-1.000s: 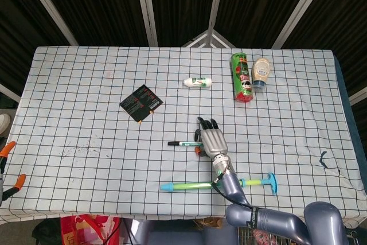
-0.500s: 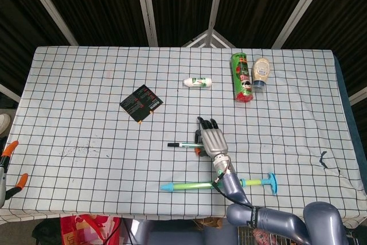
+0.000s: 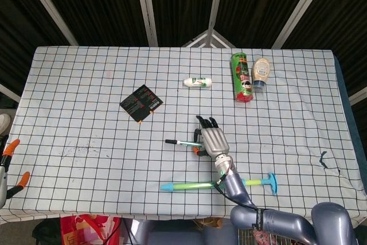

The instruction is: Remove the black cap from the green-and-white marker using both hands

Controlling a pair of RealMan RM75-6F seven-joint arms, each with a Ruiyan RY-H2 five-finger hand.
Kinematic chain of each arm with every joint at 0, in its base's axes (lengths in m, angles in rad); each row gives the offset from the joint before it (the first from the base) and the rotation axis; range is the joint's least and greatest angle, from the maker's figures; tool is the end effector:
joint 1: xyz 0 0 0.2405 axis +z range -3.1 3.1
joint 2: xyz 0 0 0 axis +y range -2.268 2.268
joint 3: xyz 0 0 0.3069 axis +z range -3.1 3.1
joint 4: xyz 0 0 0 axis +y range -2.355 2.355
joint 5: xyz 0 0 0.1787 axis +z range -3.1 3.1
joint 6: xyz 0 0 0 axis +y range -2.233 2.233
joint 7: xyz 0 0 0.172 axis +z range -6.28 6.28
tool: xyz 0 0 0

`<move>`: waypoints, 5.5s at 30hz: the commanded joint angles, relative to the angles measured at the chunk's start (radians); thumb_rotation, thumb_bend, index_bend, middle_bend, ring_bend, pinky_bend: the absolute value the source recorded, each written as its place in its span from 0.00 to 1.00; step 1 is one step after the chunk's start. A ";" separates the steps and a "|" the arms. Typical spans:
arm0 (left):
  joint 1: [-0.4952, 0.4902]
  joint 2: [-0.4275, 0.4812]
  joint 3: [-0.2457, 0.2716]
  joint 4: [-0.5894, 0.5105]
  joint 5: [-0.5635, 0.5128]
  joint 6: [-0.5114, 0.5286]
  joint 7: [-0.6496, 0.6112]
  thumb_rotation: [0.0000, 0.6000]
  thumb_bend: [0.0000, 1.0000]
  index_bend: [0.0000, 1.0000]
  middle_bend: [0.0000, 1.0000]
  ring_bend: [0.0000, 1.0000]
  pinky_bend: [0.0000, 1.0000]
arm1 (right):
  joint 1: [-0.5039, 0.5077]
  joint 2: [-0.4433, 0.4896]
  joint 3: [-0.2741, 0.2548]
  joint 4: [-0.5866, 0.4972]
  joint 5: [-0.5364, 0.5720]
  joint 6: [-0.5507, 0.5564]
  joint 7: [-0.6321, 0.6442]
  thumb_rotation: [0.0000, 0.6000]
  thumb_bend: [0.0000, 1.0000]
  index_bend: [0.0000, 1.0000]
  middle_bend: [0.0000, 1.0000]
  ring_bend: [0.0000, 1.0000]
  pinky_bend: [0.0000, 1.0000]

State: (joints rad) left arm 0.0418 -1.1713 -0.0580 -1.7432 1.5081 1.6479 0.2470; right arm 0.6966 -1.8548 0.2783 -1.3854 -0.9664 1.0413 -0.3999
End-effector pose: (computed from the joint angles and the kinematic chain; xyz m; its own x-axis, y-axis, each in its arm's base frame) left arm -0.3337 0.1666 0.2105 0.4625 -0.0976 0.8813 0.8844 0.1208 -0.4508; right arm -0.1609 -0.3757 -0.0768 0.1902 -0.3220 0.9274 -0.9733 -0.1852 0.1353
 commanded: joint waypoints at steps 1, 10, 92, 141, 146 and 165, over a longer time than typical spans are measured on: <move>-0.002 -0.004 -0.003 0.004 0.018 0.012 -0.011 1.00 0.39 0.18 0.04 0.00 0.00 | -0.014 0.043 0.005 -0.077 -0.020 0.018 0.015 1.00 0.38 0.70 0.09 0.13 0.01; -0.030 -0.035 -0.020 -0.008 0.109 0.049 -0.055 1.00 0.38 0.23 0.09 0.00 0.00 | -0.036 0.170 -0.007 -0.355 -0.067 0.105 -0.086 1.00 0.38 0.70 0.09 0.13 0.01; -0.242 -0.431 -0.024 0.044 0.382 -0.019 0.082 1.00 0.37 0.52 0.27 0.00 0.00 | 0.282 0.119 0.131 -0.831 0.320 0.461 -0.462 1.00 0.38 0.73 0.09 0.13 0.01; -0.273 -0.449 -0.015 0.062 0.388 -0.014 0.082 1.00 0.47 0.41 0.24 0.00 0.00 | 0.290 0.147 0.102 -0.840 0.322 0.452 -0.412 1.00 0.38 0.75 0.09 0.13 0.01; -0.275 -0.452 -0.014 0.065 0.392 -0.014 0.083 1.00 0.47 0.47 0.25 0.00 0.00 | 0.292 0.145 0.101 -0.840 0.320 0.455 -0.411 1.00 0.38 0.75 0.09 0.13 0.01; -0.289 -0.453 0.001 0.084 0.423 -0.011 0.062 1.00 0.47 0.50 0.26 0.00 0.00 | 0.293 0.144 0.096 -0.836 0.319 0.457 -0.406 1.00 0.38 0.76 0.09 0.13 0.01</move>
State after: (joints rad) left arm -0.2469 -1.6238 -0.0570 -1.6592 1.9302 1.6360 0.3092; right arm 0.9896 -1.7108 0.3745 -2.2213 -0.6474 1.4987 -0.8062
